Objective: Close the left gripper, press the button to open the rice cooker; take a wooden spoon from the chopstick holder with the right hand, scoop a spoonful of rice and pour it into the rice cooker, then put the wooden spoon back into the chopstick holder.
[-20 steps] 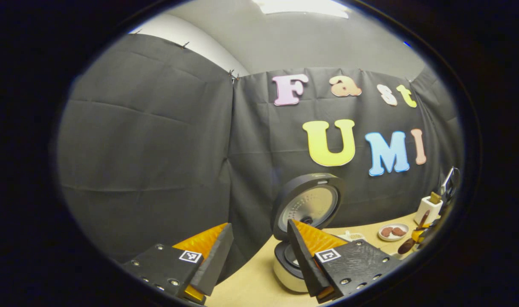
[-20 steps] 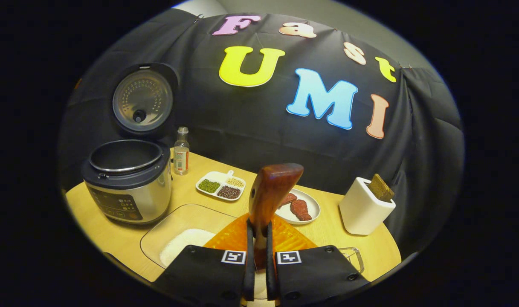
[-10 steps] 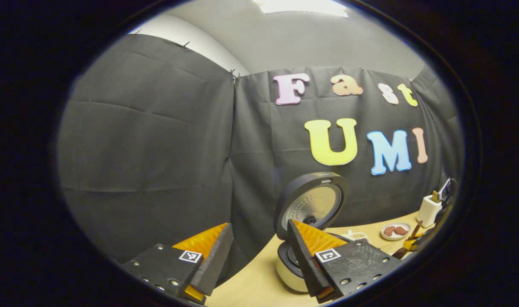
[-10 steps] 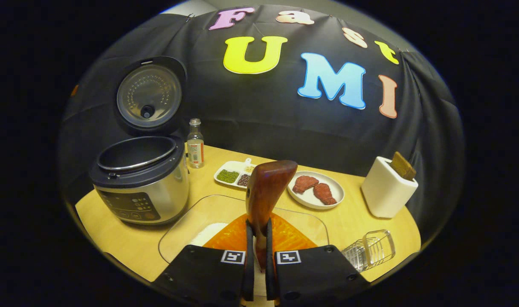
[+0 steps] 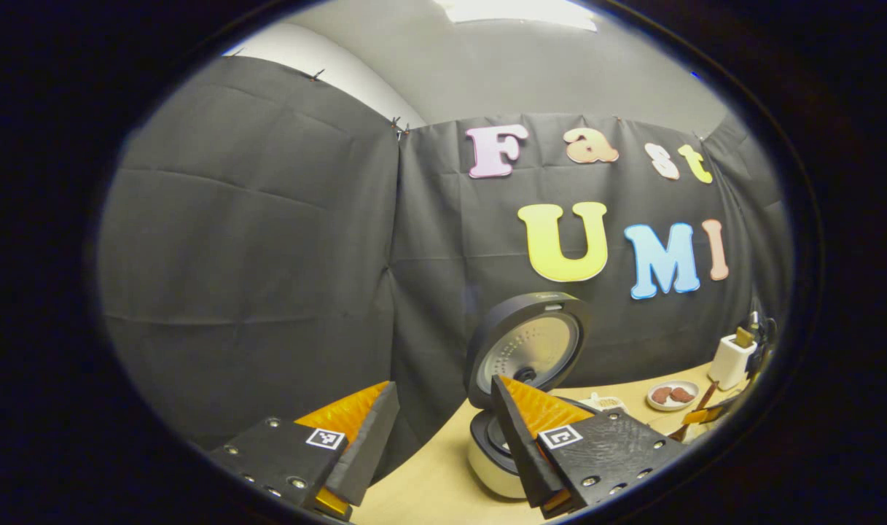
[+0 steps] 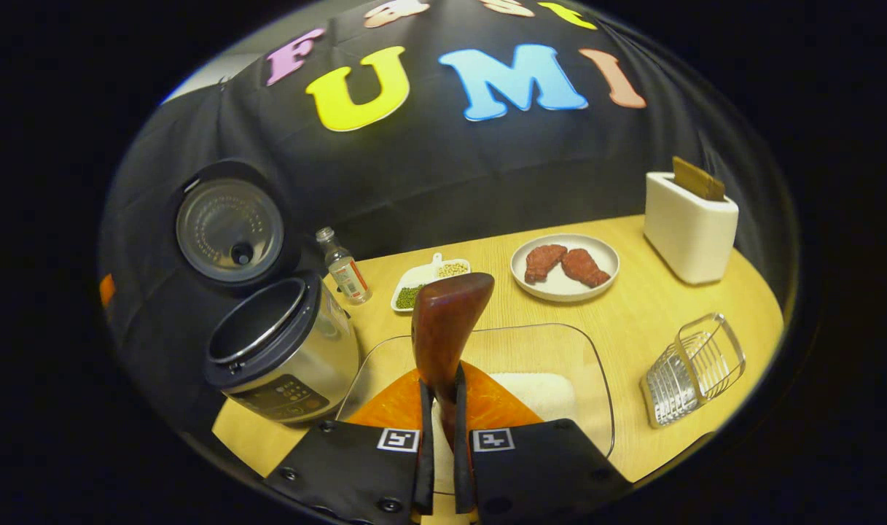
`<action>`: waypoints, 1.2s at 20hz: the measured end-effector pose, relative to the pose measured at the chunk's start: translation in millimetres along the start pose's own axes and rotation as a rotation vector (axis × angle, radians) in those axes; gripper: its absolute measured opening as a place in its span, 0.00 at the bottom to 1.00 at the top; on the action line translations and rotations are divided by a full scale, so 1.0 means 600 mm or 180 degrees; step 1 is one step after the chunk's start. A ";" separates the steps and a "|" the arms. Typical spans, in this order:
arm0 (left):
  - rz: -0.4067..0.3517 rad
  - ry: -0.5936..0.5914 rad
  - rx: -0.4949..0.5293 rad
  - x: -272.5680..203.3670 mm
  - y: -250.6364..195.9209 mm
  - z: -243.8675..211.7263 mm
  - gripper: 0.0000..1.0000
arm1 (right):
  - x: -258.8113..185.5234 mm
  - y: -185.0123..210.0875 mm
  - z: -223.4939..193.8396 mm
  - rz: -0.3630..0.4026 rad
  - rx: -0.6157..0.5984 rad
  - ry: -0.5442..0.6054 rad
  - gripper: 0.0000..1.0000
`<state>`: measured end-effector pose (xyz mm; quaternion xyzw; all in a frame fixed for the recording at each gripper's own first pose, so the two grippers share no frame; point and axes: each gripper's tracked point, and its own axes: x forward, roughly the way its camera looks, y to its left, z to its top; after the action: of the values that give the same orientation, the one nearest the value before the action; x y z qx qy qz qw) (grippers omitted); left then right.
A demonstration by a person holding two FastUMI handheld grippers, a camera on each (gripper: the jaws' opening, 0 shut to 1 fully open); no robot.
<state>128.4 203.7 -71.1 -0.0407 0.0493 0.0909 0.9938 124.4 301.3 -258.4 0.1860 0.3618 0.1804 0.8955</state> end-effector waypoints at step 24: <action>0.0017 -0.0114 -0.0018 -0.013 0.005 0.035 0.80 | -0.023 0.000 0.120 0.0765 0.2541 0.0033 0.12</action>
<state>122.1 207.4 -49.6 -0.0417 0.0313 0.0943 0.9942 166.5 280.2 -202.1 0.5586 0.3835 0.1301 0.7238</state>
